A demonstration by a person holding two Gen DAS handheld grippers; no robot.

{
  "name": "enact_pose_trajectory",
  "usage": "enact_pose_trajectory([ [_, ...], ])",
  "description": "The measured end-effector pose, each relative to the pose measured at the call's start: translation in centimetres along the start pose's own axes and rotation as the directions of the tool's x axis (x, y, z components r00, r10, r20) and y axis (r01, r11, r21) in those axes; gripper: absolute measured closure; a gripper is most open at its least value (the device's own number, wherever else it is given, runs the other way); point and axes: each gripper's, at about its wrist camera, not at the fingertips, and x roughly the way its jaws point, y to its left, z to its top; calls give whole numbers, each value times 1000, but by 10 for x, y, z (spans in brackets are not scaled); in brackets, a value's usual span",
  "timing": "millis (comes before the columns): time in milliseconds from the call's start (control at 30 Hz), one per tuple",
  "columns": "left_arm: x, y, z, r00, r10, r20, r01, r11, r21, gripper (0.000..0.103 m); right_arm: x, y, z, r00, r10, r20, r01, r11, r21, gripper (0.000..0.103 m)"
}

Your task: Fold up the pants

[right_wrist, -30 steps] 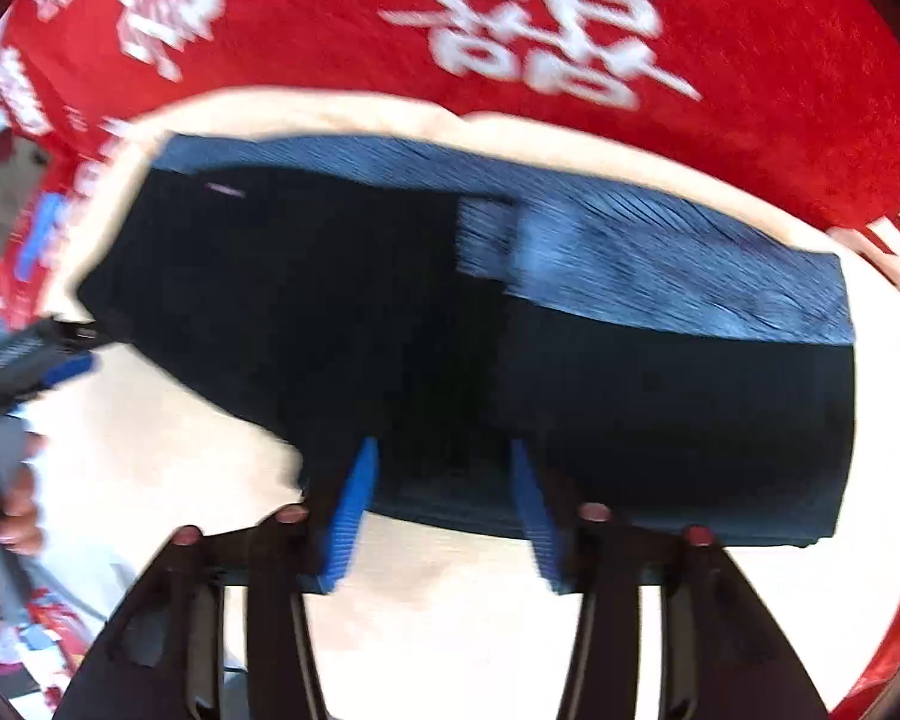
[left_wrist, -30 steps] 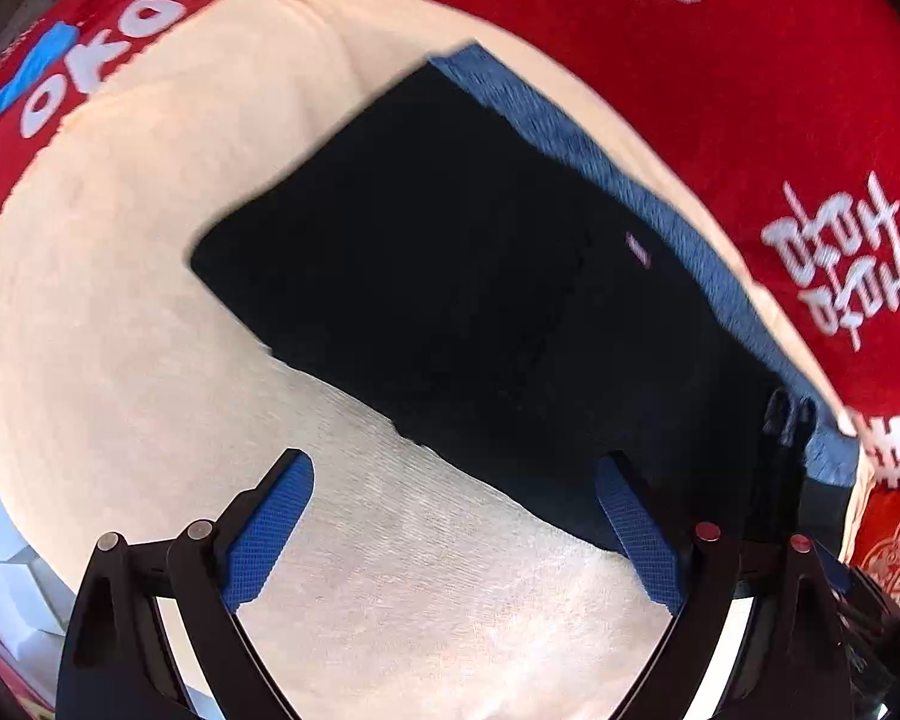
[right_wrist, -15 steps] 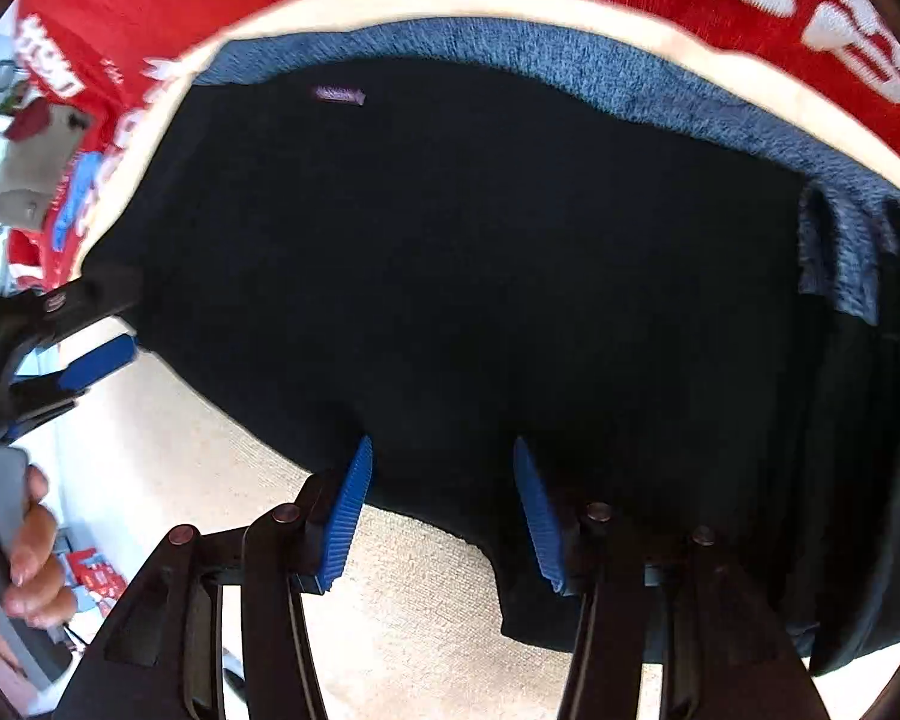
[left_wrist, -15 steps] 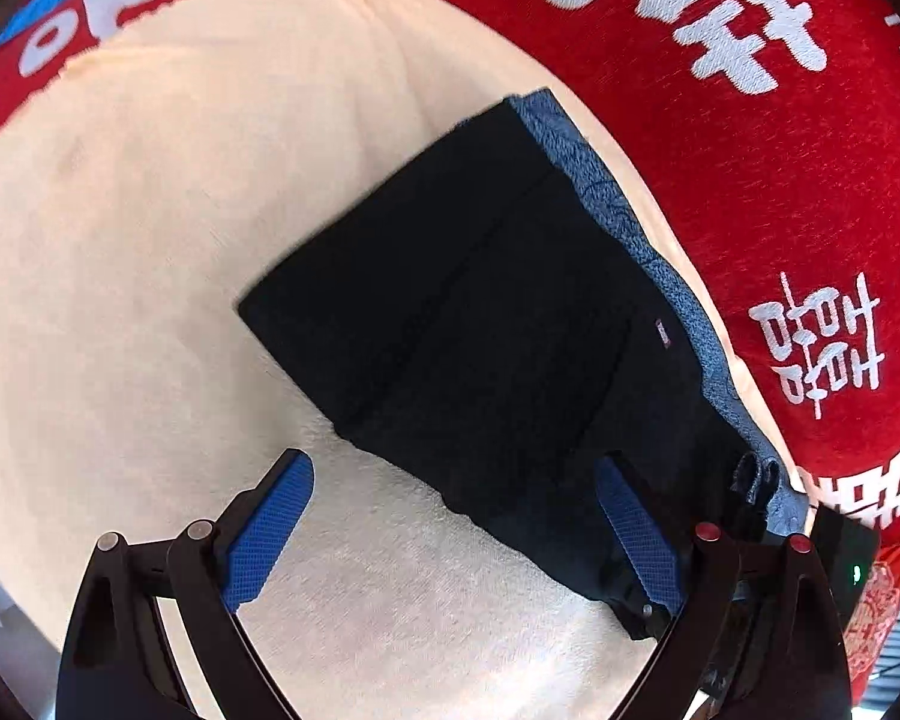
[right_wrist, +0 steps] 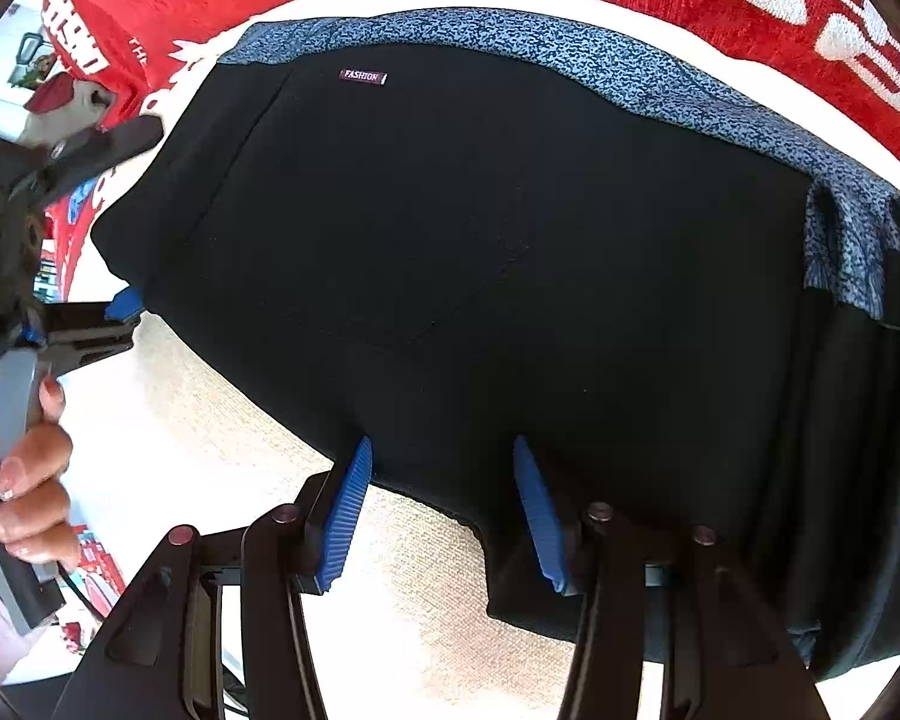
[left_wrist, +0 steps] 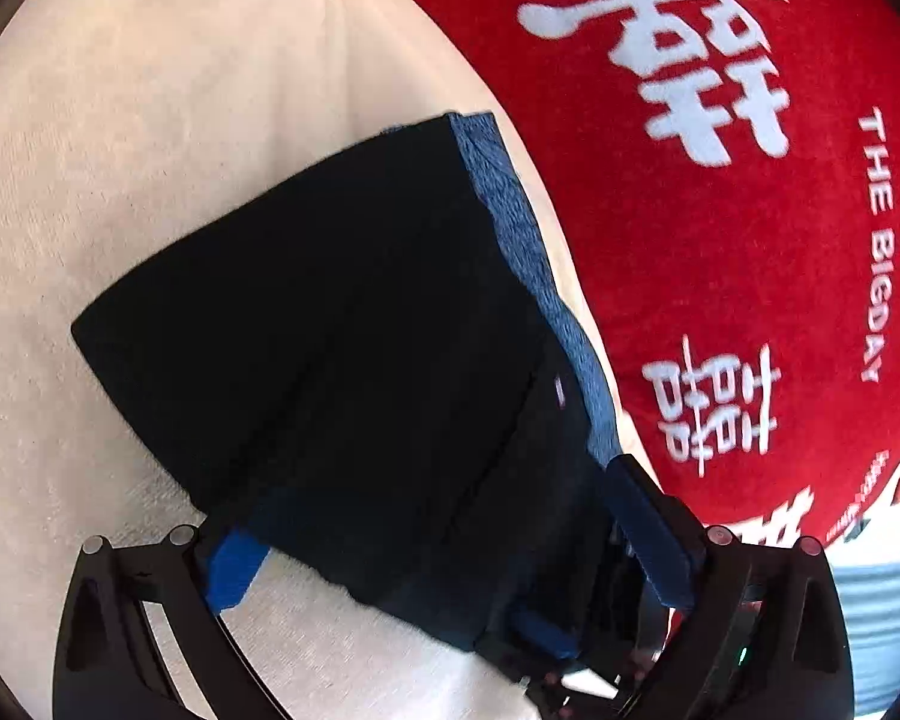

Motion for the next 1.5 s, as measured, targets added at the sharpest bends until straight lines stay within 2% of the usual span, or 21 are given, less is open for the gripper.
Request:
enact_pose_trajectory([
  [67, 3, -12, -1, 999, 46, 13, -46, 999, 16, 2, 1, -3, 1, 1000, 8, 8, -8, 1000, -9, 49],
  [133, 8, -28, -4, 985, 170, 37, -172, 982, 72, 11, 0, -6, -1, 1000, 19, 12, -18, 1000, -5, 49],
  [233, 11, -43, -7, 942, 326, 83, -335, 930, 149, 57, -8, -12, -1, 999, 52, -14, -51, 998, 34, 49],
  [300, 10, -51, -9, 922, 370, 116, -387, 898, 209, 67, -23, -22, 1, 998, 63, -6, -62, 995, 83, 49],
  [333, 9, -58, -12, 913, 384, 137, -407, 877, 254, 68, -36, -28, 4, 998, 62, 9, -63, 991, 116, 47],
  [367, 9, -70, -20, 897, 405, 174, -441, 834, 330, 68, -53, -37, 8, 997, 71, 32, -75, 985, 156, 45],
  [433, 10, -91, -37, 870, 427, 247, -493, 739, 458, 68, -79, -45, 21, 995, 89, 53, -97, 976, 195, 27],
  [500, 7, -109, -52, 854, 420, 305, -519, 658, 546, 68, -102, -46, 47, 989, 146, 32, -150, 968, 202, 17],
  [567, 7, -123, -66, 841, 413, 351, -540, 581, 609, 68, -116, -32, 80, 978, 206, -25, -199, 966, 167, 16],
  [600, 11, -132, -68, 835, 414, 363, -548, 556, 625, 68, -121, -22, 98, 972, 227, -52, -218, 966, 138, 14],
  [667, 13, -139, -71, 827, 416, 379, -558, 522, 645, 68, -127, 4, 132, 956, 275, -107, -268, 961, 73, 8],
  [700, 15, -142, -72, 821, 418, 388, -565, 505, 652, 68, -125, 22, 149, 936, 318, -152, -315, 948, 45, 0],
  [767, 20, -149, -75, 812, 422, 402, -577, 483, 659, 68, -111, 53, 170, 897, 364, -251, -371, 929, 23, 0],
  [933, 22, -154, -83, 789, 437, 431, -605, 437, 665, 68, -60, 107, 198, 889, 198, -412, -272, 954, -127, 0],
  [1033, 23, -153, -86, 776, 445, 447, -621, 414, 666, 68, -30, 116, 192, 848, 138, -511, -244, 959, -145, 1],
  [1067, 24, -154, -88, 771, 448, 452, -626, 405, 667, 68, -23, 113, 187, 840, 131, -527, -239, 961, -142, 14],
  [1100, 25, -156, -89, 767, 450, 456, -630, 397, 667, 68, -22, 113, 190, 840, 135, -525, -240, 961, -137, 61],
  [1133, 26, -157, -89, 760, 464, 455, -637, 394, 663, 68, -27, 105, 188, 862, 119, -493, -214, 967, -140, 76],
  [1200, 24, -162, -91, 773, 455, 442, -622, 408, 668, 68, -45, 91, 189, 892, 148, -428, -230, 962, -147, 84],
  [1300, 19, -190, -109, 792, 403, 459, -599, 367, 711, 68, -83, 63, 176, 914, 246, -321, -289, 953, -92, 84],
  [1500, 9, -266, -163, 896, 269, 353, -434, 358, 827, 65, -177, -35, 110, 918, 393, -56, -391, 920, 34, 83],
])
